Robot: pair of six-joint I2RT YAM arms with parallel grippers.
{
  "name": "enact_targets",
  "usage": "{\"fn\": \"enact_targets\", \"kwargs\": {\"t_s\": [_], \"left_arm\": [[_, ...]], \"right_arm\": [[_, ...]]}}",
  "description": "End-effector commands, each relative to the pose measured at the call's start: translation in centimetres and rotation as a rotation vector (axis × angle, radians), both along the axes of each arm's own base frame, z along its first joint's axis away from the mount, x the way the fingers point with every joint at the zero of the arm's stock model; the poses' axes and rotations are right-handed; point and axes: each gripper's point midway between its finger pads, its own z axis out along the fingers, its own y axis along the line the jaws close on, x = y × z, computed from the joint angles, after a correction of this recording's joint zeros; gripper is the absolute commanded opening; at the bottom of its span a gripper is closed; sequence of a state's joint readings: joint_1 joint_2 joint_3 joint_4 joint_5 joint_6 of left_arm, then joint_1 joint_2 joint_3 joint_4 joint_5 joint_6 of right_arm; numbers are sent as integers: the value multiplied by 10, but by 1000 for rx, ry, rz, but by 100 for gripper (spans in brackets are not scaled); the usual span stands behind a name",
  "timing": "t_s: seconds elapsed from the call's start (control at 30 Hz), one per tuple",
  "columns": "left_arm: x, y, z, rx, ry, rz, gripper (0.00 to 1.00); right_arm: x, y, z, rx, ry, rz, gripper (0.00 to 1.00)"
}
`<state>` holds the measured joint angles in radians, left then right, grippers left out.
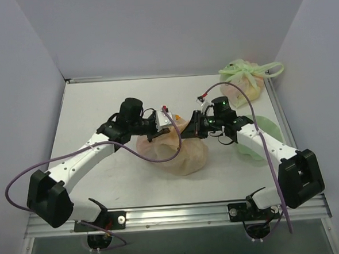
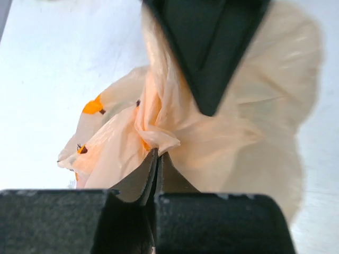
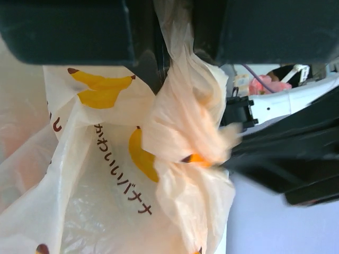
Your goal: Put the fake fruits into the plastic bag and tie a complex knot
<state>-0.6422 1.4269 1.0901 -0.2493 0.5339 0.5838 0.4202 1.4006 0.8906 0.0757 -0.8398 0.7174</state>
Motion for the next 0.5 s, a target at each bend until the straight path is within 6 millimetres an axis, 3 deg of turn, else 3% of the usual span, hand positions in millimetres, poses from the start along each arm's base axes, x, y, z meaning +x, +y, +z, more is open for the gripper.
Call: {"fn": "enact_targets", "kwargs": {"t_s": [0.0,0.07,0.1,0.2,0.33,0.47], "left_arm": [[-66,0,59,-130,135,-176,0],[-93,-2,66,-137,172,-261,0],[-114,-1,59,-104,192,-309,0],[-137,5,26,-12,224,-348,0],[-138,18,-23,122,234,-319,0],[-124,27,-64,253,224,-291,0]], "right_arm": [[14,-9,20,-50,-104,-46,0],[17,-8,21,-33,-74,-65,0],[18,-7,20,-25,-61,-73,0],[24,-4,28,12,-30,-109,0],[30,2,38,93,53,-178,0],[28,4,42,139,93,-191,0]]}}
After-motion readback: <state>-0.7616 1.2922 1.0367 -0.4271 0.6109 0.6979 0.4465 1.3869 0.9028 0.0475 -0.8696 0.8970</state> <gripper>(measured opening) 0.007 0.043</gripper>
